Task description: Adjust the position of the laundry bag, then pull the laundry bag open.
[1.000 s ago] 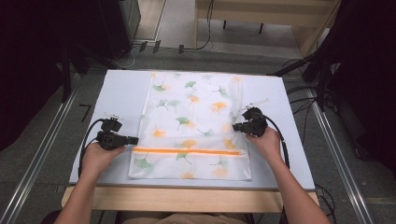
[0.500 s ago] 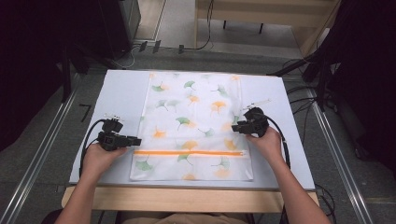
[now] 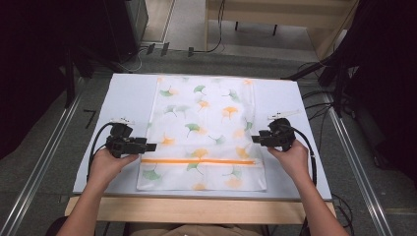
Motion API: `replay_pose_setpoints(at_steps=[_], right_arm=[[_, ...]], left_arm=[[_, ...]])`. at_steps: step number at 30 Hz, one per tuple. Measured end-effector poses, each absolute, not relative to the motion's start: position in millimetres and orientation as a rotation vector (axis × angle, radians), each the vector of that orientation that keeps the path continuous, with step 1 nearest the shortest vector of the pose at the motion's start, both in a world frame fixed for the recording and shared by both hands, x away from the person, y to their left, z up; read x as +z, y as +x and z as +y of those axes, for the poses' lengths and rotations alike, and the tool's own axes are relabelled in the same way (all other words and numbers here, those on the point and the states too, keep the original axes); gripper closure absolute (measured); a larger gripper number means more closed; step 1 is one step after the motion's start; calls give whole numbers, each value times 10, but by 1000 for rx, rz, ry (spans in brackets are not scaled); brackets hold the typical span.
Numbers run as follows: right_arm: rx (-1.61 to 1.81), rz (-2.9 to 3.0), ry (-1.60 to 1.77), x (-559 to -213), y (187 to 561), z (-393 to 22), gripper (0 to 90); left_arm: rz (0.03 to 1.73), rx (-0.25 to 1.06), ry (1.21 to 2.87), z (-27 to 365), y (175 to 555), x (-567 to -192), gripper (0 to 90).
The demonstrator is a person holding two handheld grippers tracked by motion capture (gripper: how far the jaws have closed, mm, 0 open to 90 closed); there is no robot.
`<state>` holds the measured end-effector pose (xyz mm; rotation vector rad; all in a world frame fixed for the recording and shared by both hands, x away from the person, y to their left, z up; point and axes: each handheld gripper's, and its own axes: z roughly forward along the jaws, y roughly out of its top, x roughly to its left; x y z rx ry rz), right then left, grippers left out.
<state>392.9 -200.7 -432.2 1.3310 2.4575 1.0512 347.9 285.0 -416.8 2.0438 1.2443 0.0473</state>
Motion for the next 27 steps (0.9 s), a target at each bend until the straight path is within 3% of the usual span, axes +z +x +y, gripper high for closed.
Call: replay_pose_setpoints(at_steps=[10, 11, 13, 15, 27], right_arm=[[1045, 2462, 1359, -4323, 3799, -2136, 663], [1042, 2449, 1366, -4327, 3797, -2165, 746], [1045, 2449, 1380, -4334, 3802, -2179, 779], [1071, 2425, 1433, -4364, 3830, -2200, 900], [1072, 2433, 1393, -4445, 3986, -1886, 900]], left_arm=[[1200, 45, 2081, 2697, 3497, -4163, 393], [1191, 39, 2087, 2671, 3508, -4170, 393], [1186, 37, 2090, 2660, 3513, -4176, 393], [1179, 36, 2098, 2637, 3523, -4180, 393], [1127, 31, 2115, 2501, 3570, -4203, 394]])
